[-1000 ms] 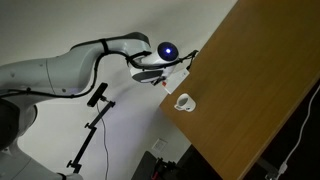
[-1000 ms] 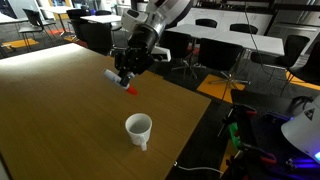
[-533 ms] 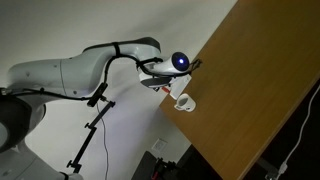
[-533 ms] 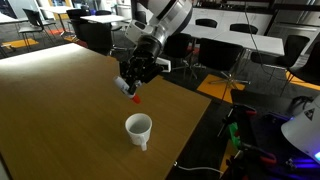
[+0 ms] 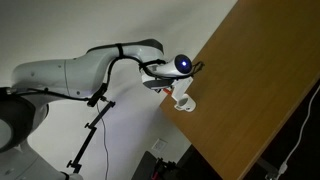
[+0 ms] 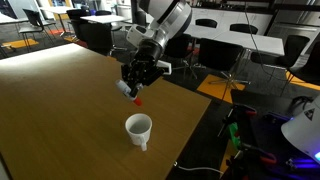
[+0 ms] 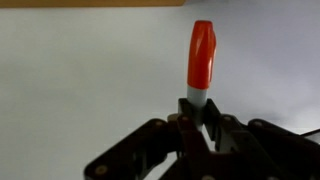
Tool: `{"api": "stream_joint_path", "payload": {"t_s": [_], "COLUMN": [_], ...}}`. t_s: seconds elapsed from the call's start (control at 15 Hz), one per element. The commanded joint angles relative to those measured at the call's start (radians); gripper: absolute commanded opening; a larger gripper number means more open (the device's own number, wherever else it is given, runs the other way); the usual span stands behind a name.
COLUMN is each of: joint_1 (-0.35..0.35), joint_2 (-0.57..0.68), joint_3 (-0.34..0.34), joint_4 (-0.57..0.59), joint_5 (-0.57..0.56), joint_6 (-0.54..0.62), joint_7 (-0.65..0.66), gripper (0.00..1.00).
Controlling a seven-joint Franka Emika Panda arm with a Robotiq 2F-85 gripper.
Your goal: Pick the pen from the table, put it in the cup then place it back on the table
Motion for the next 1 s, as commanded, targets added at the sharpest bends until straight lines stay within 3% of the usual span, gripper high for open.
{"api": "stream_joint_path", "payload": {"t_s": [0.0, 0.4, 0.93], "joint_1": [0.009, 0.008, 0.009], "joint_2": [0.0, 0.044, 0.135], "joint_3": [-0.016, -0.016, -0.016], "joint_4": [-0.024, -0.038, -0.01], "joint_5": [0.036, 0.067, 0.072], "joint_6": [0.001, -0.017, -0.025], "joint_7": [-0.075, -0.216, -0.294], "gripper": [0.05, 0.05, 0.05]}}
